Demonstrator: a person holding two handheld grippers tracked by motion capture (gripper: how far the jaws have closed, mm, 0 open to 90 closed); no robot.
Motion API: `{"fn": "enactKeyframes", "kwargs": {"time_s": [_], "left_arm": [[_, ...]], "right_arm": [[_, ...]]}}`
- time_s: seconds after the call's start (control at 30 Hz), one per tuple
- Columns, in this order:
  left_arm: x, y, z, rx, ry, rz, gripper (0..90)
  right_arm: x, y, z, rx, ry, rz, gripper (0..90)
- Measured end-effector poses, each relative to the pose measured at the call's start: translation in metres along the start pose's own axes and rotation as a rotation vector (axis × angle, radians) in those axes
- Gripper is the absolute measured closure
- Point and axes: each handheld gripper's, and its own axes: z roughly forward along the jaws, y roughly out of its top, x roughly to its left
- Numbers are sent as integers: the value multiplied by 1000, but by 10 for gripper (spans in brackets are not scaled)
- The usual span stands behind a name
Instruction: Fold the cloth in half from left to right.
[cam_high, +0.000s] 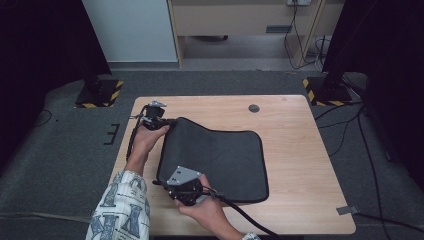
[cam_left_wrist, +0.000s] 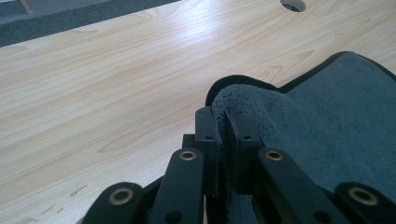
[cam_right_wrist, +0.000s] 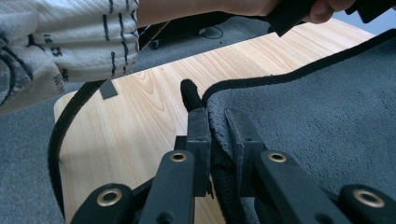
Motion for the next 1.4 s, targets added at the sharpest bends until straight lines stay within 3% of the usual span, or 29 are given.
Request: {"fn": "enactKeyframes", "kwargs": {"time_s": [0.8,1.03,1.4], "left_arm": [[23,-13,-27,-11,21,-32,841],[6,-2,-19,-18,8,-17,841],[-32,17,9,-26,-35,6,840]], "right_arm": [[19,16,18,-4,31,0,808],[13,13,8,-5,20,16,807],[-11,-7,-27,-20,-20,57,807]]}}
